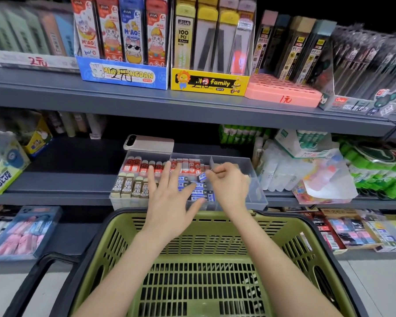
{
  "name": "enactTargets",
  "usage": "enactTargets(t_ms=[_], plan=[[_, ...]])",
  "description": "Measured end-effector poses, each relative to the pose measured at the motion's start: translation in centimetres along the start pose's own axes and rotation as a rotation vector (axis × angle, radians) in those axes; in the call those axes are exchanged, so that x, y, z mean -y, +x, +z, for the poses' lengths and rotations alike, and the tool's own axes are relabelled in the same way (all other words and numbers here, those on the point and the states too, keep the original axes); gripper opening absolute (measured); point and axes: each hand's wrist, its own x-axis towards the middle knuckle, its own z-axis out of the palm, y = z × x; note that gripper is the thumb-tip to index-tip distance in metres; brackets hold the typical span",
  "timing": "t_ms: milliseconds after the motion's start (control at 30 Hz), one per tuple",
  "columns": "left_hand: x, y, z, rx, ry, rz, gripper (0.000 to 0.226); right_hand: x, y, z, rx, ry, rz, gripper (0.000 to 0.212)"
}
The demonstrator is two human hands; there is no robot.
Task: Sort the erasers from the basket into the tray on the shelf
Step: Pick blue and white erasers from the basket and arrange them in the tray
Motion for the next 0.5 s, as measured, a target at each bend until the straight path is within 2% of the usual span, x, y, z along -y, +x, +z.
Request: enactTargets(t_ms=[200, 367, 500], plan=[[0.4, -0.5, 0.6, -0.030, -0.021, 0.012, 0.050, 0.2, -0.6, 1.6, -0.028, -0.225, -0.126, 0.021], [0.6, -0.6, 1.0, -0.051, -0.030, 0.020, 0.054, 0.3, -1.5, 1.7, -0.202, -0.563, -0.348, 0.022], [0.6, -0.6, 1.0, -0.029, -0.035, 0.032, 0.057, 0.0, -0.9, 1.7, -0.119, -0.673, -0.337, 0.027]])
